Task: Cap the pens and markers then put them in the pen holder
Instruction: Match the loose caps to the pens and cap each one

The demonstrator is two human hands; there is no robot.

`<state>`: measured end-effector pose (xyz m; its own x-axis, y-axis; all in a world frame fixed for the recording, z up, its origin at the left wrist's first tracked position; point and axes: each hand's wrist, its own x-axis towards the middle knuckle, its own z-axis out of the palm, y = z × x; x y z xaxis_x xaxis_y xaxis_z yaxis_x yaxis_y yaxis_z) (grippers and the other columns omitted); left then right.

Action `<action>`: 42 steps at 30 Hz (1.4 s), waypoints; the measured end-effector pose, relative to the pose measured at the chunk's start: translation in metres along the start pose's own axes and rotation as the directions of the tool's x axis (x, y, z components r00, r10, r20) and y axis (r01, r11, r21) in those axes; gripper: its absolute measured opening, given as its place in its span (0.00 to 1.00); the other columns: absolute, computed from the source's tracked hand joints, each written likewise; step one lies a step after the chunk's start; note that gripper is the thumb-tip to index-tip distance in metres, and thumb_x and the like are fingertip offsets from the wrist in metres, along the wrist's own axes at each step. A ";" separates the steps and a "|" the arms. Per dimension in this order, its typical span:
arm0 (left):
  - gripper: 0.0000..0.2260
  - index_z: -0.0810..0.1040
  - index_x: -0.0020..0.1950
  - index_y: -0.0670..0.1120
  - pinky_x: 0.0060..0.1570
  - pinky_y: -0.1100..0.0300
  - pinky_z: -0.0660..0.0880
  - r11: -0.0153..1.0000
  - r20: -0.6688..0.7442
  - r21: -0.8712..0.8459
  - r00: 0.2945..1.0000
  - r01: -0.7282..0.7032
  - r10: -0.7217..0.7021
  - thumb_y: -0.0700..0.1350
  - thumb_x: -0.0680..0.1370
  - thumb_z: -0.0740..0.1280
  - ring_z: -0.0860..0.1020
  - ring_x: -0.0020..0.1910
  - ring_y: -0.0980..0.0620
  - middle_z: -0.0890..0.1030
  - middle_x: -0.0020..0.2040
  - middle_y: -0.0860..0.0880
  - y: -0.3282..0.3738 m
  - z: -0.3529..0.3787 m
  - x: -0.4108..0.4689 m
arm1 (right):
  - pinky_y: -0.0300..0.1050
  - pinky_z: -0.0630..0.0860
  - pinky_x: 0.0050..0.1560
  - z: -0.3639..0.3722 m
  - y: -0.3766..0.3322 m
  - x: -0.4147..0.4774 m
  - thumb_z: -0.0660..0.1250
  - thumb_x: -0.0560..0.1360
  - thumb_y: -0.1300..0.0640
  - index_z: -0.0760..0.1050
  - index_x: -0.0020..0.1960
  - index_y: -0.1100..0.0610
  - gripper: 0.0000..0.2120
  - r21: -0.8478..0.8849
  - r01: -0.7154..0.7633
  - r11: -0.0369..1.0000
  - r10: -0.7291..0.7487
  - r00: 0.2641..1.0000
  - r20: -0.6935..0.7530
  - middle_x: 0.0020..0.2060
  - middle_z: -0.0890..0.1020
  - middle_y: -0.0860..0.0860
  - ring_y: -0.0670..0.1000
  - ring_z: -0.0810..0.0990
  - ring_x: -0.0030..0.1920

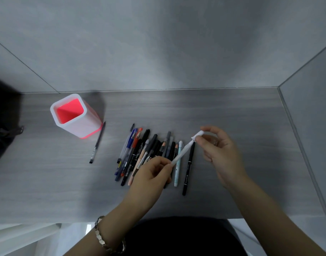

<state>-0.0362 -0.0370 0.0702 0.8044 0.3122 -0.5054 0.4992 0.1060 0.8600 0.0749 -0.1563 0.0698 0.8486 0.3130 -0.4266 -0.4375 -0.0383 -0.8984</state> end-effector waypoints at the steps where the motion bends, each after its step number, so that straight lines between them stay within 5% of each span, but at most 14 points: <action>1: 0.06 0.77 0.43 0.43 0.23 0.73 0.65 1.000 -0.005 0.013 1.000 -0.009 0.009 0.39 0.77 0.61 0.68 0.21 0.62 0.73 0.29 0.49 0.000 0.000 0.000 | 0.29 0.62 0.21 0.001 0.000 -0.001 0.67 0.71 0.65 0.76 0.42 0.49 0.11 -0.008 -0.003 1.000 0.003 1.000 0.010 0.38 0.78 0.54 0.40 0.68 0.20; 9: 0.05 0.77 0.43 0.47 0.29 0.73 0.69 0.978 -0.026 0.165 0.990 -0.131 0.137 0.42 0.76 0.63 0.71 0.27 0.62 0.75 0.30 0.52 -0.001 -0.003 -0.007 | 0.29 0.64 0.22 0.006 0.000 -0.013 0.67 0.71 0.65 0.78 0.45 0.47 0.13 -0.121 -0.020 0.992 0.033 0.994 0.106 0.31 0.77 0.45 0.39 0.70 0.22; 14: 0.07 0.78 0.40 0.44 0.26 0.73 0.65 0.983 -0.038 0.140 0.992 -0.116 0.122 0.39 0.76 0.63 0.68 0.22 0.62 0.74 0.29 0.48 0.004 -0.007 -0.008 | 0.28 0.63 0.21 0.014 0.005 -0.020 0.66 0.72 0.65 0.79 0.46 0.50 0.11 -0.099 -0.016 0.995 0.026 0.995 0.096 0.32 0.78 0.46 0.40 0.70 0.20; 17: 0.08 0.78 0.41 0.42 0.19 0.70 0.61 0.993 0.023 -0.109 0.999 0.050 -0.048 0.40 0.77 0.61 0.64 0.19 0.60 0.74 0.27 0.49 0.006 -0.011 -0.007 | 0.27 0.62 0.21 0.020 0.003 -0.019 0.63 0.74 0.66 0.77 0.49 0.52 0.11 -0.059 -0.001 0.998 0.008 0.992 0.126 0.27 0.81 0.45 0.40 0.67 0.18; 20: 0.08 0.78 0.42 0.42 0.17 0.70 0.55 0.811 0.291 -0.480 0.933 0.334 -0.212 0.44 0.75 0.61 0.60 0.18 0.60 0.74 0.26 0.51 0.009 -0.014 -0.009 | 0.30 0.60 0.19 0.024 0.000 -0.011 0.62 0.74 0.66 0.77 0.49 0.50 0.13 -0.033 -0.017 0.999 0.024 0.976 0.218 0.29 0.84 0.47 0.41 0.61 0.18; 22: 0.09 0.78 0.42 0.43 0.18 0.68 0.62 0.884 0.267 -0.349 0.937 0.310 -0.224 0.46 0.75 0.61 0.65 0.20 0.58 0.77 0.29 0.48 0.002 -0.019 -0.004 | 0.30 0.59 0.19 0.025 0.005 -0.005 0.63 0.73 0.67 0.78 0.48 0.51 0.12 -0.066 -0.035 0.997 0.049 0.976 0.213 0.28 0.83 0.48 0.41 0.61 0.18; 24: 0.13 0.78 0.44 0.43 0.30 0.59 0.75 0.972 0.022 0.168 0.986 0.162 -0.168 0.48 0.79 0.58 0.75 0.29 0.53 0.80 0.37 0.44 -0.010 -0.031 0.012 | 0.31 0.59 0.19 0.025 0.015 -0.001 0.65 0.73 0.66 0.79 0.46 0.52 0.10 -0.128 -0.072 0.989 0.090 0.986 0.143 0.26 0.81 0.48 0.41 0.61 0.18; 26: 0.12 0.77 0.51 0.42 0.45 0.51 0.76 0.761 -0.251 0.645 0.960 0.073 0.121 0.48 0.78 0.59 0.79 0.44 0.45 0.80 0.46 0.41 -0.027 -0.057 0.033 | 0.30 0.59 0.19 0.022 0.025 0.002 0.66 0.73 0.64 0.79 0.50 0.54 0.09 -0.163 -0.105 0.981 0.118 0.990 0.075 0.24 0.76 0.46 0.41 0.61 0.17; 27: 0.12 0.75 0.55 0.41 0.49 0.49 0.75 0.649 -0.332 0.752 0.917 0.115 0.223 0.47 0.77 0.61 0.77 0.50 0.41 0.79 0.51 0.39 -0.033 -0.072 0.043 | 0.29 0.60 0.19 0.018 0.028 0.003 0.66 0.73 0.64 0.79 0.52 0.56 0.09 -0.188 -0.104 0.977 0.116 0.992 0.052 0.21 0.74 0.43 0.41 0.63 0.17; 29: 0.16 0.70 0.60 0.38 0.52 0.44 0.72 0.557 -0.451 0.787 0.864 0.267 0.223 0.45 0.76 0.63 0.72 0.56 0.36 0.74 0.57 0.36 -0.044 -0.101 0.062 | 0.26 0.63 0.22 0.011 0.034 0.006 0.66 0.73 0.64 0.78 0.52 0.57 0.09 -0.259 -0.079 0.963 0.088 0.996 0.026 0.18 0.73 0.41 0.38 0.68 0.19; 32: 0.17 0.68 0.59 0.34 0.52 0.41 0.70 0.513 -0.555 0.739 0.827 0.437 0.095 0.44 0.76 0.63 0.70 0.57 0.33 0.72 0.58 0.32 -0.053 -0.126 0.081 | 0.26 0.65 0.25 -0.001 0.041 0.014 0.68 0.72 0.62 0.78 0.54 0.58 0.10 -0.371 -0.061 0.927 0.058 0.998 -0.018 0.28 0.73 0.41 0.37 0.71 0.21; 36: 0.10 0.68 0.54 0.32 0.52 0.41 0.70 0.491 -0.520 0.762 0.851 0.422 0.076 0.38 0.77 0.59 0.73 0.54 0.31 0.74 0.54 0.30 -0.062 -0.133 0.092 | 0.25 0.66 0.25 -0.015 0.050 0.026 0.69 0.71 0.59 0.77 0.53 0.60 0.11 -0.486 -0.041 0.873 0.014 0.998 -0.060 0.37 0.79 0.53 0.42 0.73 0.29; 40: 0.05 0.68 0.49 0.34 0.41 0.48 0.68 0.725 -0.463 0.641 0.880 0.254 0.101 0.37 0.77 0.58 0.75 0.45 0.34 0.75 0.48 0.31 -0.048 -0.109 0.078 | 0.24 0.68 0.31 -0.012 0.059 0.036 0.69 0.71 0.58 0.75 0.49 0.57 0.07 -0.581 -0.016 0.814 -0.009 0.999 -0.041 0.37 0.76 0.49 0.43 0.74 0.35; 42: 0.03 0.67 0.48 0.38 0.37 0.53 0.66 0.821 -0.406 0.547 0.909 0.160 0.093 0.38 0.77 0.58 0.73 0.38 0.39 0.75 0.41 0.36 -0.035 -0.084 0.064 | 0.33 0.70 0.35 -0.009 0.066 0.040 0.69 0.71 0.57 0.77 0.48 0.59 0.08 -0.636 -0.001 0.771 -0.026 0.999 -0.032 0.38 0.77 0.50 0.48 0.76 0.39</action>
<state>-0.0291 0.0588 0.0131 0.6472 0.6770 -0.3505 0.7151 -0.3798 0.5868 0.0824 -0.1545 -0.0078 0.8687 0.2829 -0.4066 -0.1488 -0.6338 -0.7591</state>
